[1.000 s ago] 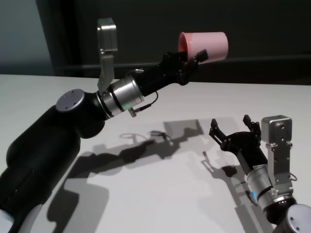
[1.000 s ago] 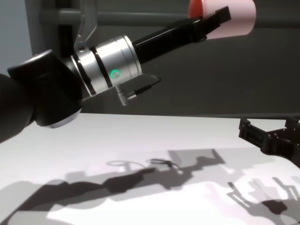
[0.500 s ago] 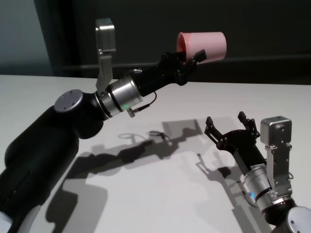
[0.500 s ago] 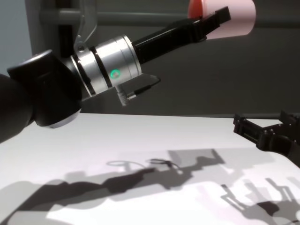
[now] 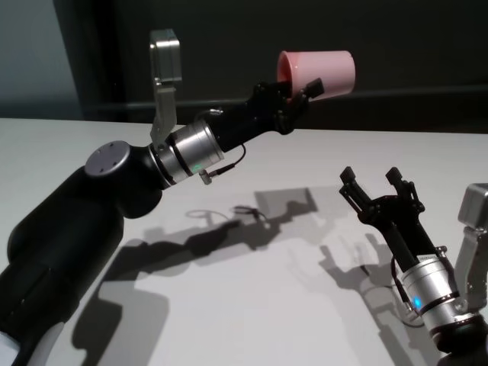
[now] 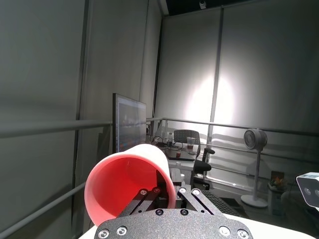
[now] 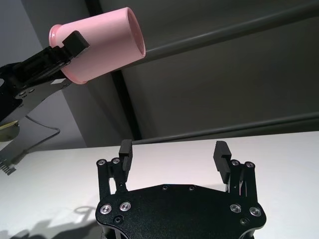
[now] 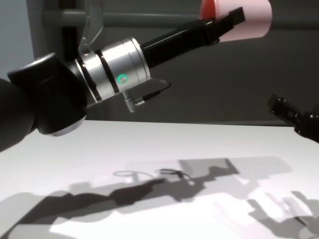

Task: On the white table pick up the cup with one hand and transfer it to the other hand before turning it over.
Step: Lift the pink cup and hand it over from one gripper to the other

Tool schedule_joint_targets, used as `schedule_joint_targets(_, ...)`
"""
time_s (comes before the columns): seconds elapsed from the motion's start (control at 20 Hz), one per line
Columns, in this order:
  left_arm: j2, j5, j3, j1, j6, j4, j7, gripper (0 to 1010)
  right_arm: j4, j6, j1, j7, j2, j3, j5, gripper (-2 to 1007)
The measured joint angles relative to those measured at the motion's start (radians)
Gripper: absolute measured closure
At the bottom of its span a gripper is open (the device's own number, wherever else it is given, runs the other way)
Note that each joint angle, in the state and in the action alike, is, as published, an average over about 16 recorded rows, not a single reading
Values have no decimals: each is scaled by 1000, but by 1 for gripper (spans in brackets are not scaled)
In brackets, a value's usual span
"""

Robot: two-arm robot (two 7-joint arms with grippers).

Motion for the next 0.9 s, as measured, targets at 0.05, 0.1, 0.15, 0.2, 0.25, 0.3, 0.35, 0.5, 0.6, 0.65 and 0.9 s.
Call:
schedule_joint_targets(0.05,0,0,0,0,0,0,0,958,0,-2,-1,22,-4,9,32,5)
schedule_joint_targets(0.1,0,0,0,0,0,0,0,958,0,-4,-2,44,-8,18,66,5)
schedule_joint_targets(0.15,0,0,0,0,0,0,0,958,0,-3,-2,67,-13,27,103,5)
schedule_joint_targets(0.2,0,0,0,0,0,0,0,958,1,-2,-1,88,-16,36,138,5)
schedule_joint_targets(0.25,0,0,0,0,0,0,0,958,2,1,0,107,-20,43,173,5)
schedule_joint_targets(0.3,0,0,0,0,0,0,0,958,4,6,2,126,-23,50,206,5)
schedule_joint_targets(0.35,0,0,0,0,0,0,0,958,6,12,5,145,-26,56,239,5)
schedule_joint_targets(0.5,0,0,0,0,0,0,0,958,14,34,16,195,-33,72,339,5)
schedule_joint_targets(0.6,0,0,0,0,0,0,0,958,20,53,26,224,-37,80,403,5)
schedule_joint_targets(0.65,0,0,0,0,0,0,0,958,24,63,32,238,-39,84,435,5)
schedule_joint_targets(0.9,0,0,0,0,0,0,0,958,53,128,67,291,-49,94,577,5)
